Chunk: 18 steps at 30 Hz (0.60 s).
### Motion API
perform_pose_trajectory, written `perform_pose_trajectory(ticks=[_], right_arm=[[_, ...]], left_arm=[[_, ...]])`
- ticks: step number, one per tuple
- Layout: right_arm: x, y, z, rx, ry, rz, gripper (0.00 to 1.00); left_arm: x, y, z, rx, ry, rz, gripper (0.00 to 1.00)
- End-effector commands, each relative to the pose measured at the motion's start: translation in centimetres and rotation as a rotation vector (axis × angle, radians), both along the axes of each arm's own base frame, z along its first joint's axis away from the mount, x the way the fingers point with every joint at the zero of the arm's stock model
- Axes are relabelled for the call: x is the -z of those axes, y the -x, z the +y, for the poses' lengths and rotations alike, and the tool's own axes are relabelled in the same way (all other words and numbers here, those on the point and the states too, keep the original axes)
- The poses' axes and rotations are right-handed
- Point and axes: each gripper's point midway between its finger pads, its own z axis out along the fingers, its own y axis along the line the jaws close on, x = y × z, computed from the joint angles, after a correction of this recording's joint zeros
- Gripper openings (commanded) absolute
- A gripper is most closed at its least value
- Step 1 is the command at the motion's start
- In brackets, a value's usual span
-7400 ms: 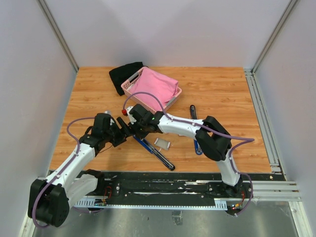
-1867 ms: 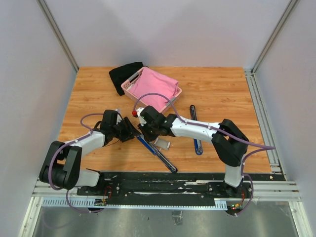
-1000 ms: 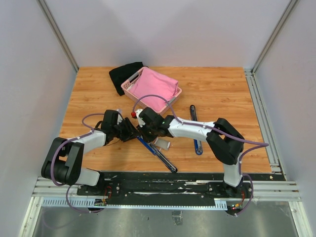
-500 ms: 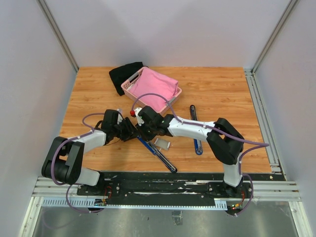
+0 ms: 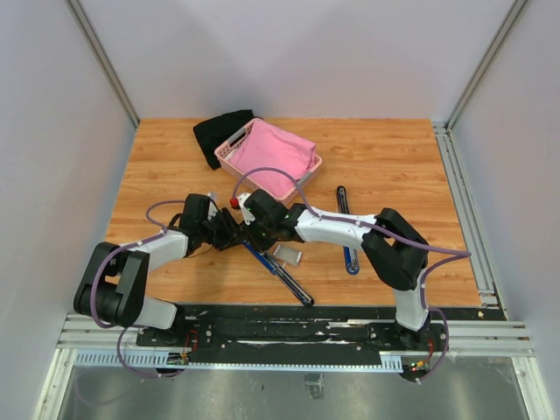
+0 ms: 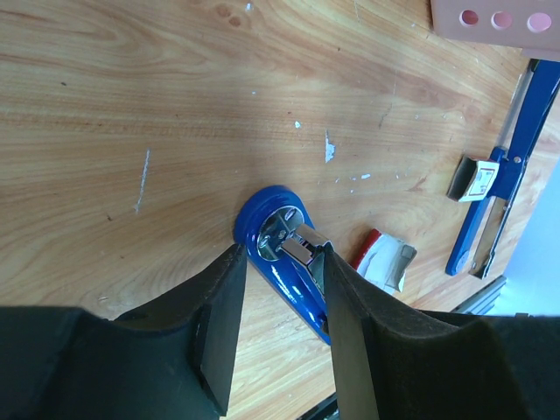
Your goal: Load the staples into the stapler
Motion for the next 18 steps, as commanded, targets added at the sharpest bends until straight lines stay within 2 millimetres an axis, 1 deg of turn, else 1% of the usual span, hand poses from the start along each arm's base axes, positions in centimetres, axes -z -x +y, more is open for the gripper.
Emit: perform_pose_trajectory(ticks=[1, 4, 7, 14, 18], right_arm=[[0.8, 0.3, 0.0, -0.003, 0.025, -0.001, 0.09], [1.1, 0.3, -0.3, -0.002, 0.034, -0.003, 0.09], [0.7, 0.2, -0.2, -0.007, 0.029, -0.010, 0.09], [-2.2, -0.1, 0.3, -0.019, -0.009, -0.047, 0.09], [-2.7, 0.0, -0.1, -0.018, -0.008, -0.055, 0.09]], left_arm=[[-0.8, -1.0, 0.0, 0.007, 0.002, -0.042, 0.45], [-0.9, -0.9, 0.0, 0.008, 0.002, -0.044, 0.45], [-0.9, -0.9, 0.0, 0.007, 0.000, -0.045, 0.45], [-0.9, -0.9, 0.1, 0.006, -0.003, -0.044, 0.45], [-0.9, -0.9, 0.0, 0.007, -0.003, -0.046, 0.45]])
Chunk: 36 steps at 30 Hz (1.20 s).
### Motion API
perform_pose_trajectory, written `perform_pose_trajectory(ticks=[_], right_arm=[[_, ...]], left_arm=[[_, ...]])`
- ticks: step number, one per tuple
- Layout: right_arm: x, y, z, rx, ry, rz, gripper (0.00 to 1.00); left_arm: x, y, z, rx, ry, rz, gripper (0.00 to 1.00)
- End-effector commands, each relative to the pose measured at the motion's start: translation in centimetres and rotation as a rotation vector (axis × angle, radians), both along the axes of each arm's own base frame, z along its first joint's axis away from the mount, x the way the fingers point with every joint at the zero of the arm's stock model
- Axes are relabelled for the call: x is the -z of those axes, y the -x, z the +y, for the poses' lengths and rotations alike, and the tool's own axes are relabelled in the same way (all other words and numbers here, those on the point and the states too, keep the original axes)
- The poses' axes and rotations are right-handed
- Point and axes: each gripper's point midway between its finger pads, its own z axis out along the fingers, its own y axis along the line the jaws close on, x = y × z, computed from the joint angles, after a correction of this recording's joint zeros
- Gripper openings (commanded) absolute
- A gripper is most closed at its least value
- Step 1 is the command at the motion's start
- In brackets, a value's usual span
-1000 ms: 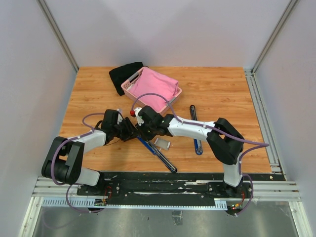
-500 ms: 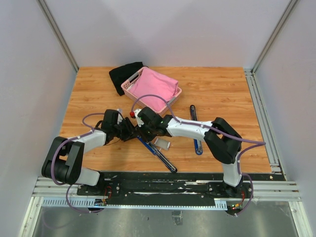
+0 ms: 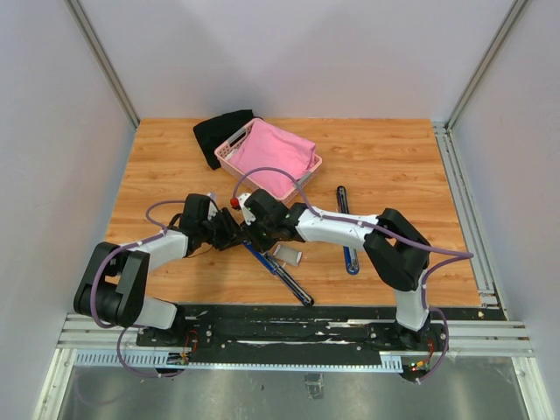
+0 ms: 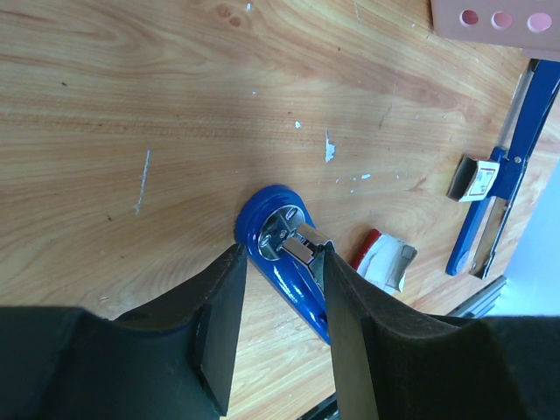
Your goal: Load the staples into the stapler
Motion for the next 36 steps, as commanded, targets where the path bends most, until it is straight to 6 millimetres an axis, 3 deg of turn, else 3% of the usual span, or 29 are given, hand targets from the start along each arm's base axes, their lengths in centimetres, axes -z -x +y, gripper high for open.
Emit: perform_pose_trajectory(ticks=[1, 16, 36], right_arm=[[-2.5, 0.0, 0.0, -0.011, -0.017, -0.053, 0.09], [-0.5, 1.2, -0.9, -0.033, 0.032, -0.039, 0.09], [1.4, 1.3, -1.2, -0.037, 0.074, -0.032, 0.09]], left_arm=[[-0.9, -0.9, 0.0, 0.008, -0.002, -0.045, 0.45], [-1.1, -0.9, 0.1, 0.009, -0.004, -0.049, 0.45], [-1.1, -0.8, 0.0, 0.011, -0.004, -0.049, 0.45]])
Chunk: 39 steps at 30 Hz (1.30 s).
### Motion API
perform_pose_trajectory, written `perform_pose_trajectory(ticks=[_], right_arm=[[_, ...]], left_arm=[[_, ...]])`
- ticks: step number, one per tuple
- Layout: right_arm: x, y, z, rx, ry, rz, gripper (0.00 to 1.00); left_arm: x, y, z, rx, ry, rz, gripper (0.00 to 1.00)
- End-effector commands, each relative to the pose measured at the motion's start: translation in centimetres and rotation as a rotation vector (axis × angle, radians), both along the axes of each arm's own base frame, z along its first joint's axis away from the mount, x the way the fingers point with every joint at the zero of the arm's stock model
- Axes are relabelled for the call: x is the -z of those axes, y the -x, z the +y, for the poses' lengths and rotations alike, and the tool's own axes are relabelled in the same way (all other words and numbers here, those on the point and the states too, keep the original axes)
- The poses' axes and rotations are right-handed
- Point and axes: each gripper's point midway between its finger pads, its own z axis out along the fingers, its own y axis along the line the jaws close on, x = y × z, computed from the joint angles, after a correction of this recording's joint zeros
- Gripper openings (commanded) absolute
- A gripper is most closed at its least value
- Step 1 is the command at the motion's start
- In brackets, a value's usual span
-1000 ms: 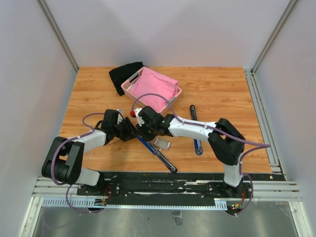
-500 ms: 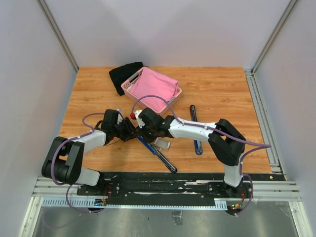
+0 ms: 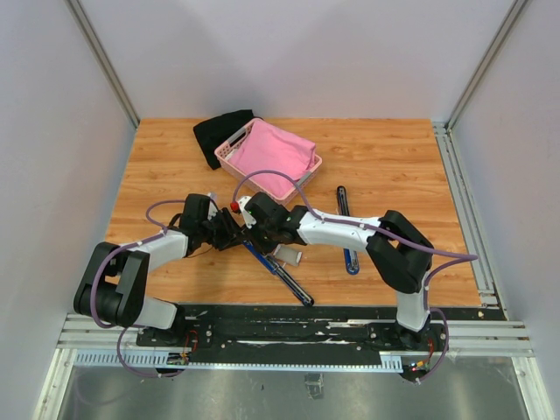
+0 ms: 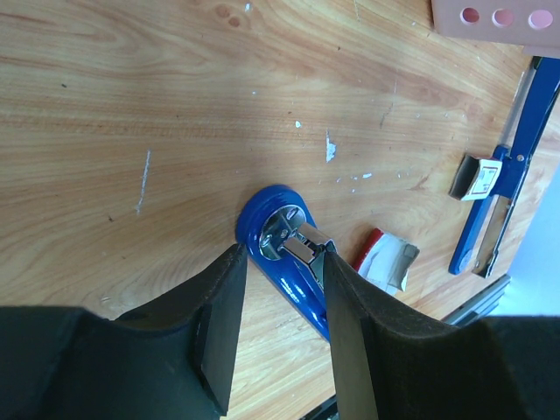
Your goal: Load the staples into the stapler
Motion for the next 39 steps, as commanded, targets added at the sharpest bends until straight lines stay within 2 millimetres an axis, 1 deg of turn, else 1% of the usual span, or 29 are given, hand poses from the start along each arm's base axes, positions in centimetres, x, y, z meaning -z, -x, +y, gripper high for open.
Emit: perform_pose_trajectory(ticks=[1, 7, 14, 17, 20, 22, 27, 30, 31, 33, 36, 39], right_arm=[[1.5, 0.6, -0.6, -0.016, 0.053, -0.010, 0.09], [1.7, 0.5, -0.7, -0.018, 0.058, -0.012, 0.09], [2.7, 0.8, -1.2, -0.017, 0.074, -0.004, 0.09], [2.6, 0.8, -1.1, -0.021, 0.070, -0.002, 0.09], [1.7, 0.7, -0.9, -0.021, 0.058, -0.010, 0.09], [0.5, 0.5, -0.8, -0.017, 0.047, -0.020, 0.09], [-4.0, -0.3, -1.3, 0.019, 0.025, -0.084, 0.09], [-5.5, -0.3, -2.0, 0.054, 0.028, -0.090, 0.09], [-5.7, -0.1, -2.4, 0.060, 0.039, -0.081, 0.09], [-5.6, 0.1, -3.4, 0.084, 0.069, -0.080, 0.09], [-4.8, -0.3, -5.0, 0.129, 0.119, -0.110, 0.09], [-4.3, -0.6, -5.3, 0.168, 0.127, -0.116, 0.09]], left_arm=[[-1.1, -0.9, 0.0, 0.004, 0.002, -0.045, 0.45], [-1.2, -0.9, 0.0, 0.005, 0.003, -0.045, 0.45], [-1.2, -0.8, 0.0, 0.004, 0.002, -0.046, 0.45], [-1.2, -0.8, 0.0, 0.005, 0.001, -0.046, 0.45], [-1.4, -0.8, 0.1, 0.007, 0.001, -0.056, 0.46], [-2.0, -0.9, 0.1, 0.003, 0.001, -0.073, 0.49], [-4.8, -1.6, 1.3, -0.036, -0.051, -0.166, 0.64], [-6.1, -1.6, 2.2, -0.052, -0.096, -0.213, 0.74], [-6.4, -1.5, 2.5, -0.052, -0.108, -0.227, 0.77], [-6.9, -1.4, 2.9, -0.037, -0.131, -0.261, 0.78], [-7.4, -1.2, 3.1, 0.000, -0.162, -0.306, 0.80], [-7.4, -1.4, 3.2, 0.041, -0.193, -0.319, 0.80]])
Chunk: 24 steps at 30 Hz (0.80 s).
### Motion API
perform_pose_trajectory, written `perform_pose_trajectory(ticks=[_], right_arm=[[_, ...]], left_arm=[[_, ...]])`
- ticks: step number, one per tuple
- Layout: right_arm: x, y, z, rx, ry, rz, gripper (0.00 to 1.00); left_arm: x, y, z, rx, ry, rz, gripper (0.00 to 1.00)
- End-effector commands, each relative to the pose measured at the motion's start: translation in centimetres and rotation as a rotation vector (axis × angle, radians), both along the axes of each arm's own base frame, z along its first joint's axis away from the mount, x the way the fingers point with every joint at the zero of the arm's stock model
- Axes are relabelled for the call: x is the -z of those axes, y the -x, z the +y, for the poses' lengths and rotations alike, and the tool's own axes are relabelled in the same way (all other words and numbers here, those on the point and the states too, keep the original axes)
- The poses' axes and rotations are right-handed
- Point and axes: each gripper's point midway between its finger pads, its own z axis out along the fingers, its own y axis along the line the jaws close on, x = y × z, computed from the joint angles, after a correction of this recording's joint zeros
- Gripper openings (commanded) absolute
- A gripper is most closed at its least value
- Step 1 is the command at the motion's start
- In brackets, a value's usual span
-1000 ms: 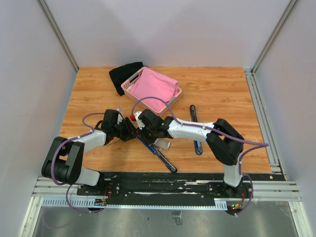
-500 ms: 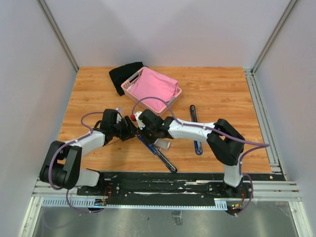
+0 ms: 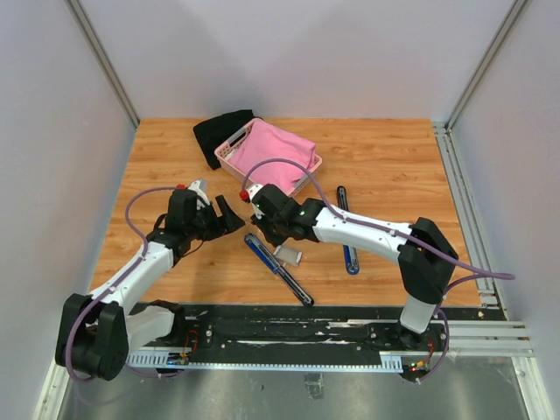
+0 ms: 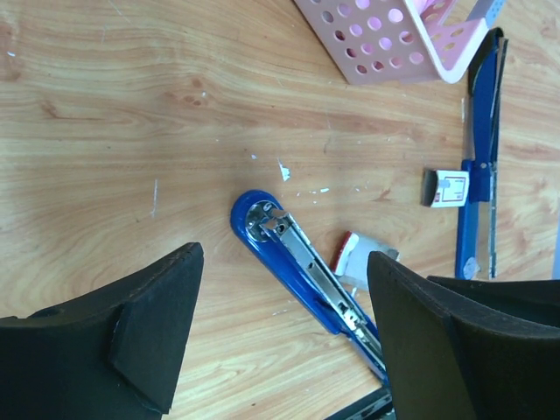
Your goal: Load the staples into the stapler
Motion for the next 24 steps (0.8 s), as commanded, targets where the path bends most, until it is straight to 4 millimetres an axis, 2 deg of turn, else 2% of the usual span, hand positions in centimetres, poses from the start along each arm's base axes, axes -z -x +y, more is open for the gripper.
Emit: perform_pose_trajectory(ticks=[1, 6, 10, 14, 24], right_arm=[[1.6, 0.3, -1.6, 0.076, 0.064, -0.003, 0.09], [2.5, 0.5, -0.6, 0.092, 0.018, -0.005, 0.09], [2.6, 1.1, 0.4, 0.092, -0.036, 0.002, 0.09], [2.8, 2.2, 1.4, 0.063, -0.036, -0.020, 0.09], [4.9, 2.9, 0.9, 0.054, -0.001, -0.009, 0.09]], left_arm=[[-0.5, -0.7, 0.8, 0.043, -0.091, -0.041, 0.80], [-1.2, -1.7, -0.2, 0.101, -0.080, -0.071, 0.78], [-0.9, -2.6, 0.0, 0.109, -0.114, -0.083, 0.76], [-0.3, -2.5, -0.1, 0.101, -0.101, -0.091, 0.76], [-0.3, -2.4, 0.3, 0.086, -0.111, -0.101, 0.76]])
